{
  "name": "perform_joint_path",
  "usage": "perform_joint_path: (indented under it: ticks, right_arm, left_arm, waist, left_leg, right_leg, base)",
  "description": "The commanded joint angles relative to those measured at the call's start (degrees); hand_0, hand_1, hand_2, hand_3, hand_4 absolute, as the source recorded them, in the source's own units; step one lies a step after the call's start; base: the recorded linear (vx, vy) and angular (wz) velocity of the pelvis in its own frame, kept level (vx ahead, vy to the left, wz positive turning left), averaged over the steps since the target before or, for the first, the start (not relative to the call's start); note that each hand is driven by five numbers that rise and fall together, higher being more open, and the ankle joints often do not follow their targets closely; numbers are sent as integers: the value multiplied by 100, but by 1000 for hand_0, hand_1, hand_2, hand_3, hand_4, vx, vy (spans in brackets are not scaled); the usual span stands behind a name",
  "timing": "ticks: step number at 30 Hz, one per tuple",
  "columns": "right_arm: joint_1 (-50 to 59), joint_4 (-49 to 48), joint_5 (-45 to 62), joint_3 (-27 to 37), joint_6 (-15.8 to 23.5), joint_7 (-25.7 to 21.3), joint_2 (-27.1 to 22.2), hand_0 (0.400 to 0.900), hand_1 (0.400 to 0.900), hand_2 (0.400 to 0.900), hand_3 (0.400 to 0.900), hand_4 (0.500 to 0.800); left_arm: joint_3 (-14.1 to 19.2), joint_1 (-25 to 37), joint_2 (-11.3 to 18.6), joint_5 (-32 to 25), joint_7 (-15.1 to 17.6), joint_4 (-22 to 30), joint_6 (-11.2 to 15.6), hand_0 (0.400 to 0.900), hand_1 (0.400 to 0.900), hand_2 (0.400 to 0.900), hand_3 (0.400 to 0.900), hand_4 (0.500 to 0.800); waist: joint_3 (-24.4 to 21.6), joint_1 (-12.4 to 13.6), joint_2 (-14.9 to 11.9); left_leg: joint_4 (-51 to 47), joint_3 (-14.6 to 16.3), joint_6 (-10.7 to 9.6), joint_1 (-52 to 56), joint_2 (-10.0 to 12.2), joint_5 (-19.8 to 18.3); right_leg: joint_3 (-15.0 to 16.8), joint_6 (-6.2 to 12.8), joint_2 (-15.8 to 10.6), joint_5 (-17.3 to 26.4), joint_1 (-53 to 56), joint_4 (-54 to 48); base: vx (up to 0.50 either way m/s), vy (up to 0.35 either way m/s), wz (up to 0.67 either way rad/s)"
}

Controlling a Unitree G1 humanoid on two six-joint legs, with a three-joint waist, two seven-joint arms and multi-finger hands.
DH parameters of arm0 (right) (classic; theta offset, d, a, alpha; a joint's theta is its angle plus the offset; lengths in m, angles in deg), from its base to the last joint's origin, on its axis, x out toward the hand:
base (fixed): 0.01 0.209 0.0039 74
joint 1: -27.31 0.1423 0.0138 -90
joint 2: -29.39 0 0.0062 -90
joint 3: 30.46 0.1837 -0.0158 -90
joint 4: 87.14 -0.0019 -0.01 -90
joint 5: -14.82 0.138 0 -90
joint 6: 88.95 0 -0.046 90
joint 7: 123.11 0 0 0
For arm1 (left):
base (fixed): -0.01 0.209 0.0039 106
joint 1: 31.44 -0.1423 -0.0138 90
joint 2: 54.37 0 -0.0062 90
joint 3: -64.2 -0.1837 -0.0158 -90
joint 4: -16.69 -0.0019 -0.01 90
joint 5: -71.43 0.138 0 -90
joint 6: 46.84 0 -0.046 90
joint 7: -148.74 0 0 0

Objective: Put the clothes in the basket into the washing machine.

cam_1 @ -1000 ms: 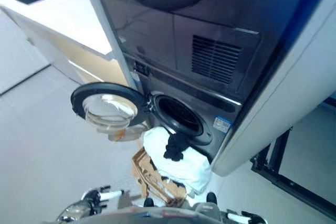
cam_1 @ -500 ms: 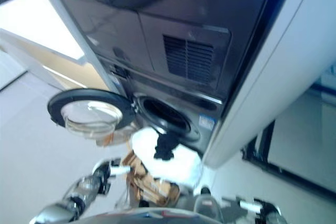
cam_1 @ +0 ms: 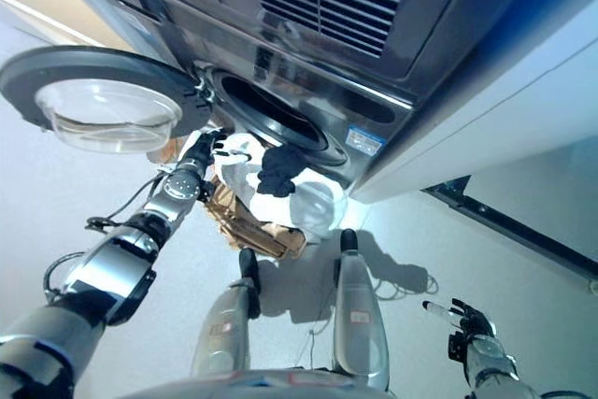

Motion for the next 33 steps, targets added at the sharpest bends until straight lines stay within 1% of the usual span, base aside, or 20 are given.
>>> perform_joint_path:
  ticks: [1, 4, 5, 6, 8, 12, 14, 15, 18, 22, 25, 29, 33]
  right_arm:
    - [-521, -80, 400, -128, 144, -321, -166, 900, 900, 900, 900, 800]
    - [-495, -47, 532, -147, 158, -351, -96, 900, 900, 900, 900, 800]
    - [-495, -47, 532, -147, 158, -351, -96, 900, 900, 900, 900, 800]
    - [-490, -47, 573, -194, 156, -382, -69, 900, 900, 900, 900, 800]
    - [-476, -53, 600, -228, 157, -343, -46, 900, 900, 900, 900, 800]
    - [-362, -126, 673, -318, 196, -416, -33, 900, 900, 900, 900, 800]
    - [-345, -144, 703, -322, 209, -432, -37, 900, 900, 900, 900, 800]
    - [-312, -192, 732, -345, 228, -461, -44, 900, 900, 900, 900, 800]
    - [-269, -259, 809, -362, 268, -503, -76, 900, 900, 900, 900, 800]
    - [-265, -277, 806, -397, 277, -541, -75, 900, 900, 900, 900, 800]
    - [-291, -220, 821, -365, 290, -586, -86, 900, 900, 900, 900, 800]
    - [-303, -141, 845, -334, 271, -613, -111, 900, 900, 900, 900, 800]
    - [-259, -68, 823, -304, 241, -624, -140, 900, 900, 900, 900, 800]
  left_arm:
    - [-26, 396, 441, 259, 357, -114, 250, 900, 900, 900, 900, 800]
    - [-44, 395, 398, 284, 376, -203, 242, 900, 900, 900, 900, 800]
    - [-44, 395, 397, 284, 376, -203, 242, 900, 900, 900, 900, 800]
    - [-120, 400, 385, 389, 358, -287, 233, 900, 900, 900, 900, 800]
    - [-79, 375, 379, 400, 386, -341, 221, 900, 900, 900, 900, 800]
    - [-37, 369, 425, 383, 383, -461, 191, 900, 900, 900, 900, 800]
    - [-6, 366, 440, 355, 394, -484, 185, 900, 900, 900, 900, 800]
    - [37, 339, 488, 324, 408, -600, 167, 900, 900, 900, 900, 800]
    - [108, 348, 535, 244, 424, -679, 155, 900, 900, 900, 900, 800]
    - [184, 341, 534, 158, 423, -770, 126, 900, 900, 900, 900, 800]
    - [188, 357, 517, 116, 413, -827, 112, 900, 900, 900, 900, 800]
    - [240, 314, 440, 40, 383, -951, 62, 900, 900, 900, 900, 800]
    - [291, 217, 342, 17, 364, -1080, 5, 900, 900, 900, 900, 800]
  waist:
    - [-266, 13, -87]
    - [-251, 7, -127]
    - [-252, 10, -126]
    - [-244, -11, -163]
    - [-231, -8, -187]
    - [-138, -69, -231]
    - [-135, -74, -230]
    - [-120, -94, -242]
    - [-86, -156, -265]
    - [-65, -179, -274]
    - [-62, -193, -299]
    - [-52, -195, -342]
    - [-96, -194, -378]
  left_leg:
    - [1063, 161, 96, 85, 85, -1272]
    - [1430, 225, 120, 2, 194, -1503]
    - [1441, 226, 119, -4, 197, -1510]
    - [1709, 281, 122, -13, 258, -1703]
    - [1972, 358, 143, -7, 292, -1868]
    - [2398, 498, 155, 20, 370, -2175]
    - [2494, 512, 160, -8, 394, -2230]
    - [2749, 547, 163, -95, 422, -2380]
    - [3120, 595, 172, -273, 481, -2575]
    - [3436, 625, 201, -519, 572, -2712]
    - [3601, 613, 187, -664, 632, -2781]
    - [3785, 586, 144, -820, 703, -2823]
    - [3825, 645, 117, -810, 801, -2876]
  right_leg:
    - [200, 519, 42, 278, -561, 376]
    - [226, 516, 99, 128, -732, 691]
    - [227, 516, 102, 124, -738, 698]
    - [250, 517, 143, -20, -811, 925]
    - [264, 494, 201, -151, -854, 1139]
    - [331, 451, 315, -362, -985, 1497]
    - [340, 445, 339, -406, -1046, 1590]
    - [360, 422, 390, -509, -1176, 1789]
    - [408, 386, 512, -643, -1436, 2091]
    - [419, 323, 652, -786, -1770, 2380]
    - [409, 280, 699, -858, -1932, 2525]
    - [344, 225, 750, -927, -2095, 2683]
    - [332, 218, 801, -976, -2168, 2712]
  base:
    - [-46, 19, -32]
    - [-9, 27, -26]
    - [15, 45, -35]
    - [29, 54, -40]
    - [46, 54, -42]
    - [17, 55, -33]
    - [-1, 28, -23]
    - [2, 28, -27]
    - [-9, 34, -26]
    - [-18, 36, -25]
    - [-1, 7, -11]
    - [0, -6, -9]
    - [23, -4, -9]
